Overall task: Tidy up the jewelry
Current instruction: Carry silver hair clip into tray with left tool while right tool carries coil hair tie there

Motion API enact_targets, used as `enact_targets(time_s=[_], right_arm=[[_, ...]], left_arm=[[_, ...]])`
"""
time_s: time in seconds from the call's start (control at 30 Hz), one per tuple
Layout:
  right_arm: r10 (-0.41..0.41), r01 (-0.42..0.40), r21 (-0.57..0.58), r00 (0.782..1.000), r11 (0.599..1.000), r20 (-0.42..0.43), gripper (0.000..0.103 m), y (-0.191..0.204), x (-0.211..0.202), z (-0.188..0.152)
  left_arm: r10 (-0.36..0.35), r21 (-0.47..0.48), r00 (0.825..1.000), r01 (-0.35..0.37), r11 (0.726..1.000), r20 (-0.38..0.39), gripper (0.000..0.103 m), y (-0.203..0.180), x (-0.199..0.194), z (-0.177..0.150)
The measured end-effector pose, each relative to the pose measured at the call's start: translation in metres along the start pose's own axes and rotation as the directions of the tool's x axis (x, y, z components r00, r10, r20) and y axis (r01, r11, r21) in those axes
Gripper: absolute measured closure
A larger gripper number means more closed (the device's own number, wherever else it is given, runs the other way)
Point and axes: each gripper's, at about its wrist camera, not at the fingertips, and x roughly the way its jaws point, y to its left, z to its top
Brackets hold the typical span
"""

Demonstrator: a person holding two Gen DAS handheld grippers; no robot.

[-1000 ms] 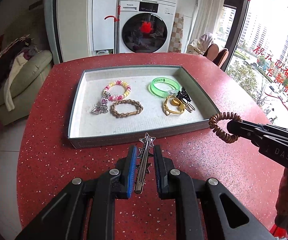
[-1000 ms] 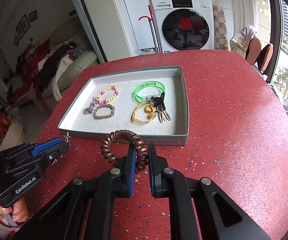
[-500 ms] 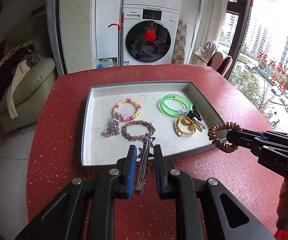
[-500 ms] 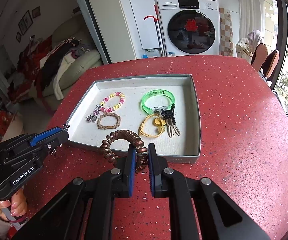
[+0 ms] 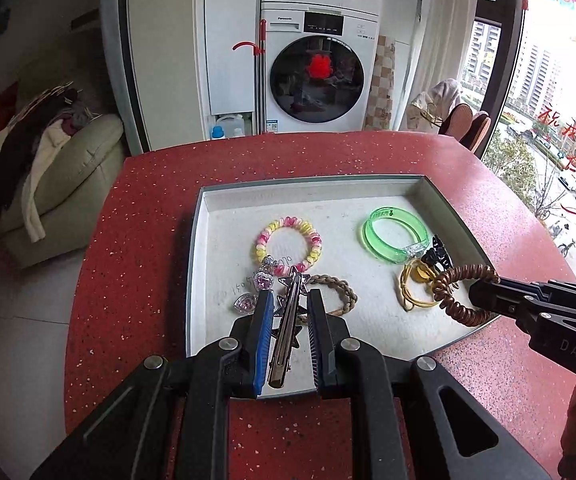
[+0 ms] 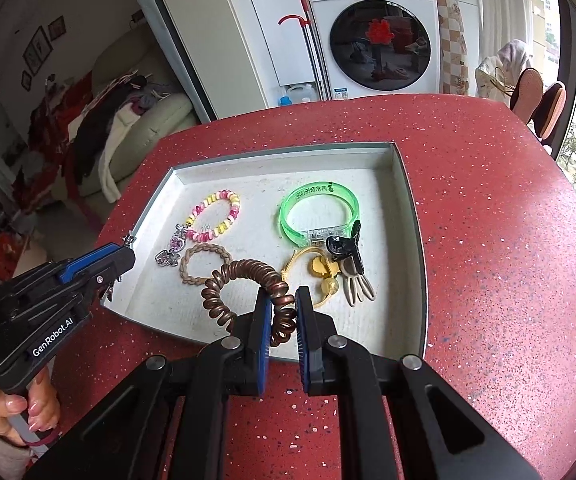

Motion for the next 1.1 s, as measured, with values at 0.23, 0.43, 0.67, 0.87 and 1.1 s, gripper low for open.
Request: enact_targets(time_s=[0.23,0.43,0.67,0.87,1.1], right_arm=[[-0.005,0.006,0.033,0.999,0.999,-0.036,0.09,-0.007,0.025,0.014],[-0.013,0.016,0.049,0.997,0.999,-0.072,0.09,-0.012,0.044,0.015],[-0.074,0.078,0.072,0.996,0.994,-0.055,0.09,-0.024,0.049,0.019],[-0.074,0.077,0.06,0.996,0.995,-0.046,0.09,-0.022,0.049,0.022],[-0.07,0.071,0.009,0.997,0.997,-0.043,0.09,-0.007,0.053,0.019]], left_arm=[[0.022,-0.014,1.0,-0.022,1.0,-0.016,0.067,0.004,0.022,0.011],[0.031,0.005,0.999,-0.031,1.0,-0.029,0.067,-0.002,0.038,0.015],[0.049,0.017,0.998,-0.048,0.999,-0.046,0.067,-0.007,0.05,0.01],[0.064,0.025,0.997,-0.062,0.998,-0.053,0.067,-0.008,0.059,0.009],[0.075,0.045,0.995,-0.072,0.996,-0.06,0.067,-0.014,0.065,0.005]])
